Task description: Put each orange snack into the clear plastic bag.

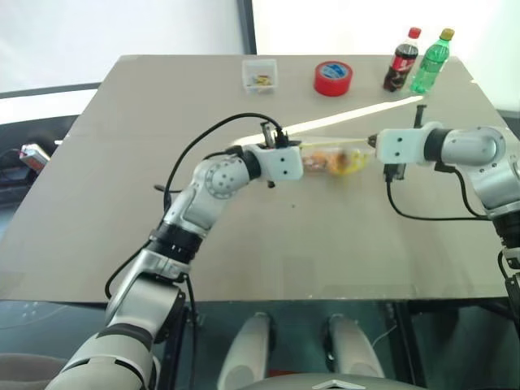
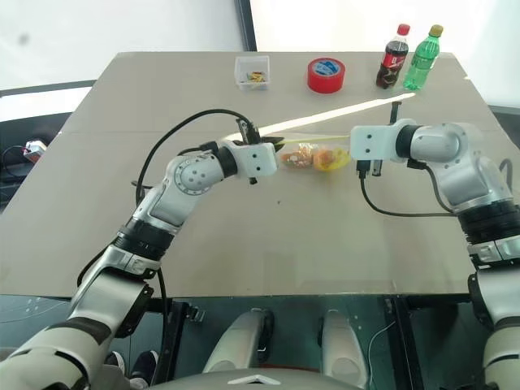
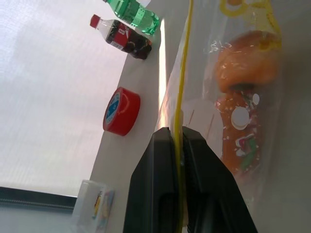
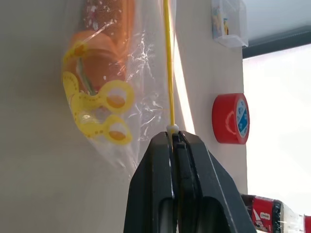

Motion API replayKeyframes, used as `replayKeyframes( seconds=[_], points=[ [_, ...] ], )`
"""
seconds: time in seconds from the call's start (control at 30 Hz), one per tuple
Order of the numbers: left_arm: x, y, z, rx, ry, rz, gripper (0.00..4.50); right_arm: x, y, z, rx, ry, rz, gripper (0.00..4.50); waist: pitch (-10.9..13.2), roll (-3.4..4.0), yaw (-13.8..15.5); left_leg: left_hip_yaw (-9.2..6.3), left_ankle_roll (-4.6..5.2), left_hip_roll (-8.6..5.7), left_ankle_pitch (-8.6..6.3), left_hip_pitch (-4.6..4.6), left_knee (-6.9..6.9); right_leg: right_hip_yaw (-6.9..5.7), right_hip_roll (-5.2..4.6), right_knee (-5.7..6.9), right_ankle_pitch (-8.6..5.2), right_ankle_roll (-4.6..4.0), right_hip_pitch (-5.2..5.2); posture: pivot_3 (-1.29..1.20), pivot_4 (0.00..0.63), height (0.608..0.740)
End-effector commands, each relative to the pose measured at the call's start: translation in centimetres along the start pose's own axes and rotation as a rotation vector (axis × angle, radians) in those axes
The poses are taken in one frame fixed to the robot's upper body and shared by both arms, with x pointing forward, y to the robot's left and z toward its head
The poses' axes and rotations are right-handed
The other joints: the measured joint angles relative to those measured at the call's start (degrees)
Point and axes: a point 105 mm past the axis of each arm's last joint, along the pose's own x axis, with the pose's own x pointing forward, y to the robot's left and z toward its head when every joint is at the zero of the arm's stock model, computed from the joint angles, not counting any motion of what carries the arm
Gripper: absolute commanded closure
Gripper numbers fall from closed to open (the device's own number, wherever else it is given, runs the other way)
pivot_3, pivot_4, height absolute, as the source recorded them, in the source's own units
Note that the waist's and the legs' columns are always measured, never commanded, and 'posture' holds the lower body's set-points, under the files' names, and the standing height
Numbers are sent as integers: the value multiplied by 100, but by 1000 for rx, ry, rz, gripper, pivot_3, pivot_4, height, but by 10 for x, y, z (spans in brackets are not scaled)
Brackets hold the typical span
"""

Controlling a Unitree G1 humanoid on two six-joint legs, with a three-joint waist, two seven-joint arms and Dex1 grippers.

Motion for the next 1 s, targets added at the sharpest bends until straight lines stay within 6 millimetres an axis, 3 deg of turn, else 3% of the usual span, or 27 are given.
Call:
replayKeyframes(
  seconds=[0.03,0.13,0.23,0.33,0.43,0.5,0.57,0.7,0.77,0.8,0.9,1.0],
  points=[
    [-4,18,-4,-28,13,72,4500,-13,-17,-14,20,55,-87,4489,0,0,-3,0,0,0,0,0,0,0,0,0,0,0,0,0,150,740],
    [0,34,-5,-70,23,144,4500,-10,-36,-3,5,8,-193,4489,0,0,0,0,0,0,0,0,0,0,0,1,0,0,0,0,150,740],
    [-8,91,0,-82,1,404,4500,-15,-71,9,-34,-31,-379,4489,4,-1,-12,0,0,0,1,-1,3,0,0,3,0,0,-2,0,150,740],
    [-31,149,13,-73,-62,656,4500,-30,-104,22,-58,-69,-533,4489,6,-3,-21,-1,-3,1,2,-7,1,0,0,5,0,0,-13,0,150,740],
    [-36,159,20,-39,-95,668,4500,-37,-111,22,-66,-79,-554,4489,-3,-2,1,1,-26,0,15,-14,-9,1,-2,-9,0,0,-20,0,150,740],
    [-29,142,16,-40,-83,579,4500,-34,-100,17,-12,-88,-499,4489,-6,-3,18,4,-26,-1,15,-10,-17,2,-2,-24,-1,0,-9,0,150,740],
    [-21,112,7,-68,-47,456,4500,-28,-80,13,59,-106,-407,4489,-6,-3,21,3,-25,-2,14,-9,-15,1,-3,-29,0,0,-1,0,150,740],
    [-19,37,-13,-183,36,214,4500,-18,-21,7,229,-126,-207,4489,-5,-2,5,2,-2,-2,1,-10,-8,2,-2,-15,-1,-1,-1,0,150,740],
    [-23,11,-17,-226,74,150,3736,-17,5,4,299,-114,-133,4500,-3,0,-2,2,-1,0,1,-13,-9,3,0,-9,-1,-1,-10,0,150,740],
    [-26,-3,-17,-252,82,117,3439,-17,21,1,352,-101,-95,4200,-3,0,-5,2,0,0,0,-15,-10,5,0,-7,-1,-1,-15,0,150,740],
    [-32,-36,-13,-348,93,44,2041,-24,57,-6,489,-81,-20,3035,-4,0,6,1,1,3,0,-6,-6,5,0,1,-1,-1,-8,0,150,740],
    [-44,-44,-14,-497,117,68,597,-37,78,-13,647,-75,19,1559,-5,1,10,0,2,5,-1,8,4,7,-1,5,0,0,9,0,150,740]
  ],
)
